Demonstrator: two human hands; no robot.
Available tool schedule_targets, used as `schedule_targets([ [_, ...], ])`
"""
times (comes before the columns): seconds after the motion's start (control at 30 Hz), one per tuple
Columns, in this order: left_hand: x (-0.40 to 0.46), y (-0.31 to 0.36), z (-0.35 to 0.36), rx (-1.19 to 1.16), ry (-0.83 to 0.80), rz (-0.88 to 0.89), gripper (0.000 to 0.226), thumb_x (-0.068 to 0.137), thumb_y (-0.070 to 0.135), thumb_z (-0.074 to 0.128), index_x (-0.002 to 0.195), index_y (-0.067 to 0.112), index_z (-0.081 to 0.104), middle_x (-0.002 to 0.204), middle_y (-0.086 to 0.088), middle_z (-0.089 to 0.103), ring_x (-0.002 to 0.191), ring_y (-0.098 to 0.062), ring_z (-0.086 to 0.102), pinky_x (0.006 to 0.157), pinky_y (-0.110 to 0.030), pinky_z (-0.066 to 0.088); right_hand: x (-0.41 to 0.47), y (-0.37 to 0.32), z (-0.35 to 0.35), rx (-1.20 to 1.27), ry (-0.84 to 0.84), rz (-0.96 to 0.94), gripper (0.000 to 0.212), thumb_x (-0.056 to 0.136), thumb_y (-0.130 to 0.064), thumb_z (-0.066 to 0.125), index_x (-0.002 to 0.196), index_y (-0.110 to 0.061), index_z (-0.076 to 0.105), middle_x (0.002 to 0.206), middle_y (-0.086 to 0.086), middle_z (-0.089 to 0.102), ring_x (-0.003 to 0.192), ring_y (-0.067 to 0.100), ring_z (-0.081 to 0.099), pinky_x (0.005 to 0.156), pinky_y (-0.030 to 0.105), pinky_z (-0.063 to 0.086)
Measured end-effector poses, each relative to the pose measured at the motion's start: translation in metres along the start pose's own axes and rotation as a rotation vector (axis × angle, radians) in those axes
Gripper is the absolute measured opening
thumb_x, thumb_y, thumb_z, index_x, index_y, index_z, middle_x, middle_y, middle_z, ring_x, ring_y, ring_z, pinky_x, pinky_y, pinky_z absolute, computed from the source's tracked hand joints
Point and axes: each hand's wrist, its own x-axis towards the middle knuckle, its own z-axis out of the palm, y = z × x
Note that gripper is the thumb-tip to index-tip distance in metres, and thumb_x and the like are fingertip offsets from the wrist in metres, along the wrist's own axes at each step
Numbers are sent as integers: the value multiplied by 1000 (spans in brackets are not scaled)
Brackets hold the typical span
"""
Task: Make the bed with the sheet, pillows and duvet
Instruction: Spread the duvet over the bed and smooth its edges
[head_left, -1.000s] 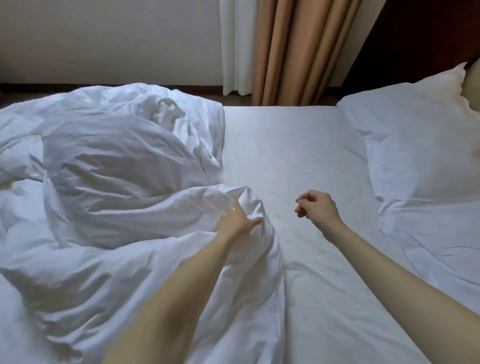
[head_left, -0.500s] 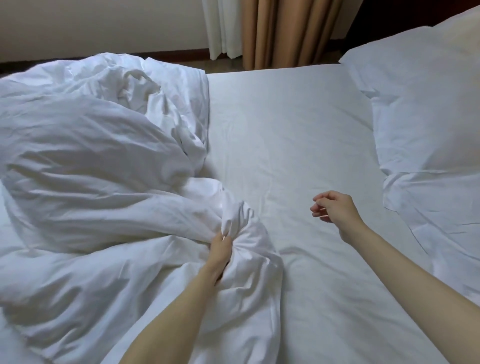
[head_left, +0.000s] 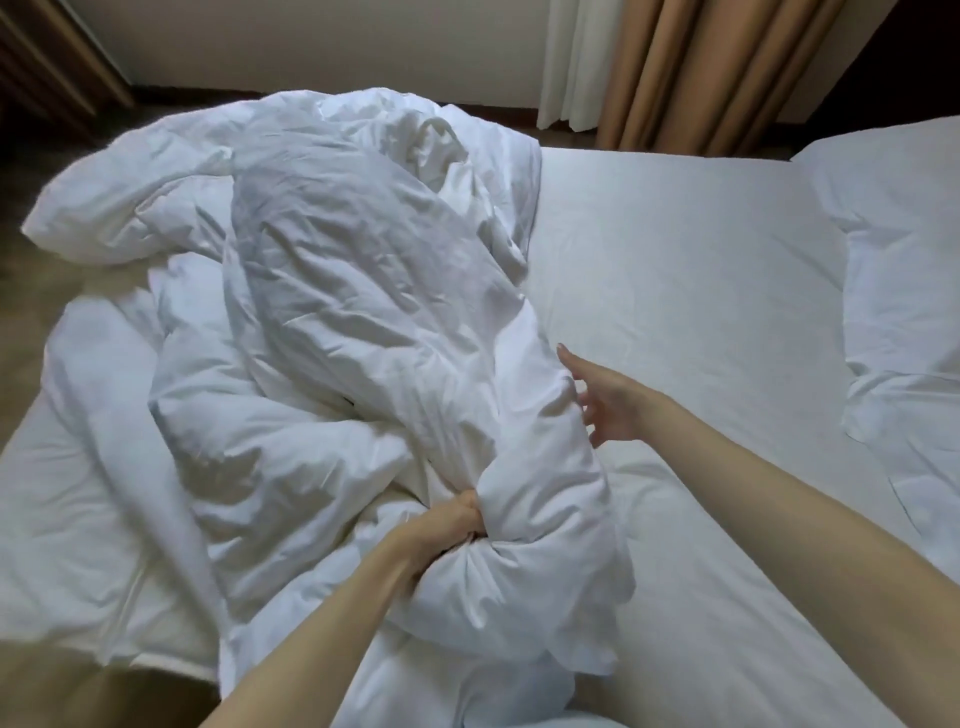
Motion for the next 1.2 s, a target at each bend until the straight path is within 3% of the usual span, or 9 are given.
schedule_targets([
  [0.13,-31,-20,-18,140,25,-2,44,60,33,70,103,32,67,126,7,62,119,-17,57,108,-40,41,17,-8,65,38,86,-88,61,83,-55,64,126,-11,60,116,8,68,103,23,65,85,34,52],
  [0.23,-50,-21,-15,107,-7,58,28,72,15,59,97,26,68,104,15,70,104,-8,63,102,-30,47,16,-11,87,68,293,-229,51,79,-26,75,120,0,61,111,13,67,93,27,65,75,33,54],
  [0.43,-45,-21,-5,112,4,210,34,78,4,48,103,15,68,103,-1,69,96,-14,62,85,-26,47,-62,-10,64,117,514,-662,25,80,0,68,105,-7,66,96,6,67,87,21,62,68,22,53],
  [0.6,-49,36,21,-209,580,666,25,69,13,50,92,17,60,88,1,60,80,-15,54,77,-27,43,-135,43,27,-64,627,-919,6,83,-4,67,87,-4,70,84,0,67,74,11,62,67,27,51],
  [0.7,-54,94,40,-214,797,821,38,89,32,56,123,17,47,123,-4,48,110,-18,49,98,-36,39,-164,97,20,-263,664,-991,9,85,-2,65,77,-6,67,71,-8,57,69,9,52,60,25,41],
  [0.87,-41,175,80,121,795,404,105,84,62,57,152,16,-7,158,-16,-9,145,-37,8,116,-51,14,-196,158,31,-821,585,-1166,28,68,-1,41,67,-22,59,60,-12,55,54,12,54,48,26,42],
  [0.97,-14,165,79,309,822,94,107,86,47,61,150,15,-18,158,-20,-4,144,-43,9,115,-55,13,-196,159,34,-1095,582,-1241,20,63,-7,34,67,-16,51,56,-2,46,48,25,41,41,29,36],
  [1.03,-7,139,75,453,881,24,86,94,28,50,151,10,-12,156,-20,18,140,-39,26,113,-50,22,-193,156,34,-1069,592,-1231,21,61,-3,38,68,-22,44,57,-7,39,49,22,35,41,27,33],
  [1.2,-12,98,58,312,952,341,39,89,3,37,123,6,56,120,-21,61,111,-38,55,93,-41,46,-183,151,23,-714,387,-1011,20,83,-16,53,64,-9,53,57,-6,43,62,2,39,52,30,33],
])
